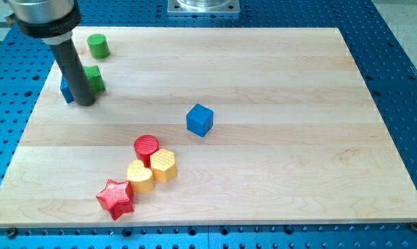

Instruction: Move the triangle into the green blocks

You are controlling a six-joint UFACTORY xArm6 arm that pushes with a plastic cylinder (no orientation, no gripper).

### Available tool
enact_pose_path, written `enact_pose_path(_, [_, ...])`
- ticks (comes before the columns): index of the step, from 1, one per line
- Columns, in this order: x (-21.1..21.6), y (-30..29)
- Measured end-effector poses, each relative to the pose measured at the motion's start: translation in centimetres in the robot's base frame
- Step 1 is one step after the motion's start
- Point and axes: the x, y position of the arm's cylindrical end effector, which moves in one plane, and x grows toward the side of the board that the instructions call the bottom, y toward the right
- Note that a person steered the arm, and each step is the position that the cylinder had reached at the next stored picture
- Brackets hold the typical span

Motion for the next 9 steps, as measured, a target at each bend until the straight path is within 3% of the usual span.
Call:
enact_pose_path(1, [-1.9,-0.2])
enact_pose_path(2, [-9.6,0.2])
enact_pose_path(3, [-4.4,0.3])
enact_pose_path(4, [4.0,3.3])
enact_pose_path(5, [1.5,-2.1])
enact_pose_path(6, [-4.5,-1.7])
enact_pose_path(7, [-2.3,-0.6])
enact_pose_path(8, [0.4,-5.5])
enact_pose_path(9, [-6.4,-5.5])
